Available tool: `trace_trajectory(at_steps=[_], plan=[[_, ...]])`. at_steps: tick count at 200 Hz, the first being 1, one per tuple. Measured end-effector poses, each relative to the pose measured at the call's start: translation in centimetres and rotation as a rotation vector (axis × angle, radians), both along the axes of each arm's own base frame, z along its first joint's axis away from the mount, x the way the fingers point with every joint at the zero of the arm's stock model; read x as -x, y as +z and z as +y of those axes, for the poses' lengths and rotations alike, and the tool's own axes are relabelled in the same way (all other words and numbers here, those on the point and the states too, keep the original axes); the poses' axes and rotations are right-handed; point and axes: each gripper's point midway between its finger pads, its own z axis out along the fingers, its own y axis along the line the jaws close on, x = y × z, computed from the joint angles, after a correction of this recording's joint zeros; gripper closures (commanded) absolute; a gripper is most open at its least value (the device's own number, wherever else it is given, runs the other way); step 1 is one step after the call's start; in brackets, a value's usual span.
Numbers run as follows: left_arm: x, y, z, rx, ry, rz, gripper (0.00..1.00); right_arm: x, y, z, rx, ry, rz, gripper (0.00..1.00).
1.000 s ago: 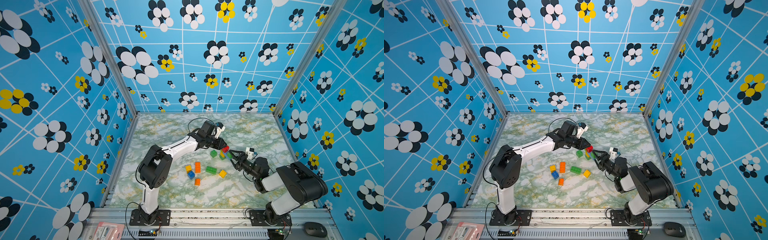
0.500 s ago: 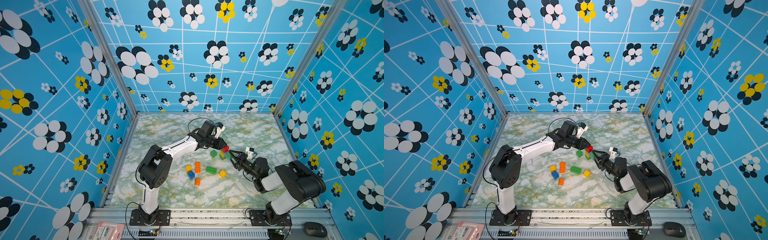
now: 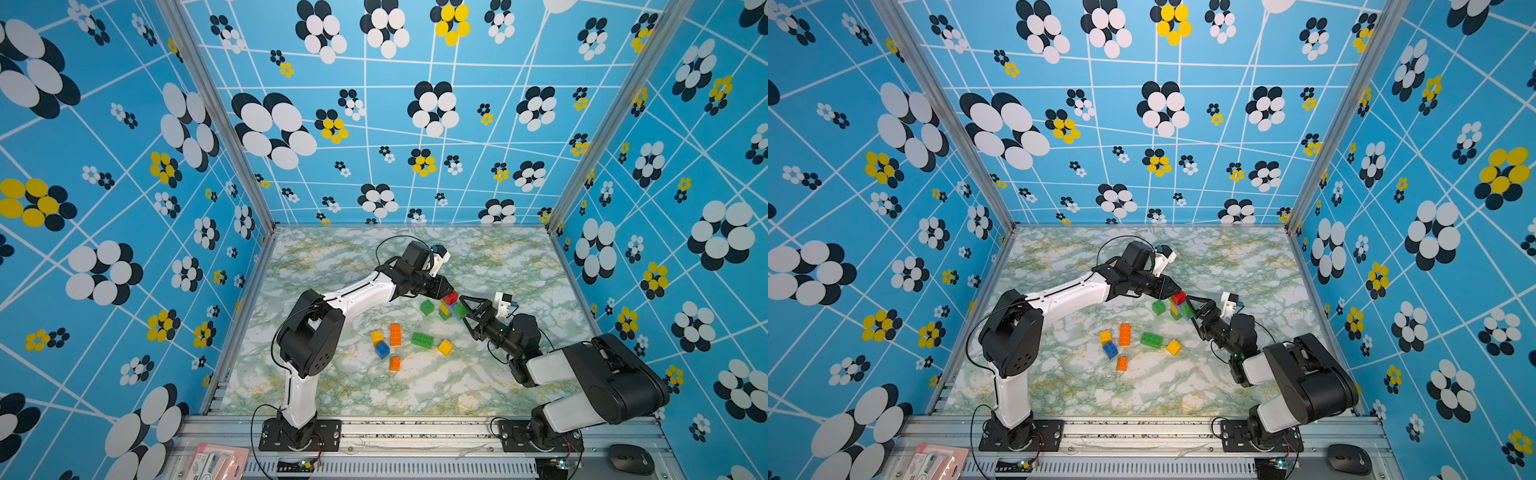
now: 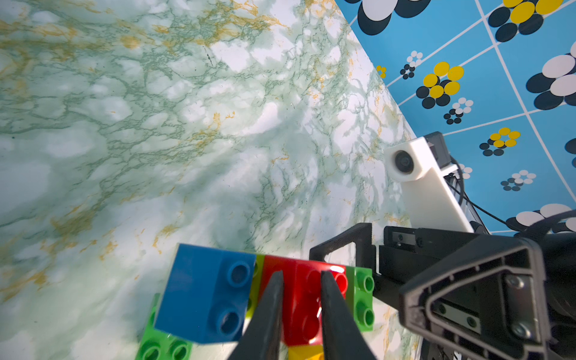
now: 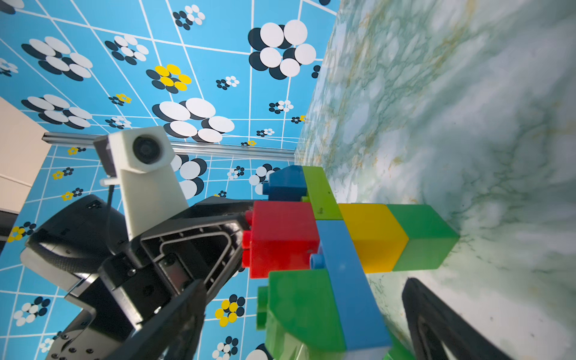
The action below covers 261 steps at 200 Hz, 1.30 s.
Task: Assemble a fork with lego
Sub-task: Assemble the lego brick with the lego brick, then adjust the lego brick at the center of the board.
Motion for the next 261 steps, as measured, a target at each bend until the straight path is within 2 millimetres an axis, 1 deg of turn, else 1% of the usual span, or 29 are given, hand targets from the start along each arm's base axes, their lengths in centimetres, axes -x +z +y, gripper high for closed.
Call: trace_trajectory(at_steps=[13, 25, 36, 59, 67, 75, 87, 118, 134, 147, 176, 195, 233, 261], plan=[[0.0, 0.0, 0.0, -0.001, -0.001, 0.0, 0.77, 0.1, 0.6, -0.5, 0.07, -0.017, -0.025, 0.01], [0.0, 0.0, 0.0, -0.001, 0.0, 0.001, 0.77, 0.0, 1.7, -1.1, 0.153, -0.036, -0.059, 0.01], [0.0, 0.1, 0.0, -0.003, 0.0, 0.005, 0.77, -0.2, 3.3, -1.7, 0.223, -0.06, -0.101, 0.01], [0.1, 0.2, 0.0, -0.006, 0.005, 0.017, 0.76, -0.4, 7.8, -3.0, 0.396, -0.103, -0.227, 0.01], [0.1, 0.2, 0.1, -0.01, 0.007, 0.025, 0.77, -0.4, 8.8, -3.3, 0.446, -0.107, -0.255, 0.01], [0.1, 0.2, 0.1, -0.013, 0.009, 0.032, 0.77, -0.3, 9.2, -3.4, 0.495, -0.101, -0.272, 0.01], [0.1, 0.3, 0.1, -0.018, 0.009, 0.039, 0.77, -0.2, 8.9, -3.4, 0.559, -0.077, -0.277, 0.0], [0.2, 0.3, 0.1, -0.032, 0.01, 0.055, 0.77, 0.4, 5.2, -3.3, 0.71, 0.023, -0.224, 0.02], [0.2, 0.3, 0.1, -0.037, 0.011, 0.062, 0.76, 0.5, 4.2, -3.0, 0.767, 0.081, -0.219, 0.03], [0.2, 0.3, 0.1, -0.039, 0.012, 0.066, 0.76, 0.3, 4.4, -2.6, 0.803, 0.124, -0.244, 0.04], [0.2, 0.3, 0.2, -0.046, 0.012, 0.075, 0.76, -0.6, 6.3, -1.3, 0.863, 0.208, -0.336, 0.08], [0.2, 0.3, 0.2, -0.048, 0.015, 0.081, 0.73, -1.0, 6.9, -0.6, 0.899, 0.259, -0.383, 0.11], [0.3, 0.4, 0.3, -0.054, 0.022, 0.099, 0.68, -1.2, 5.9, 0.5, 0.959, 0.362, -0.396, 0.11], [0.0, 1.0, 0.2, -0.046, 0.028, 0.096, 0.68, -1.1, 5.5, 1.8, 0.996, 0.434, -0.417, 0.13]])
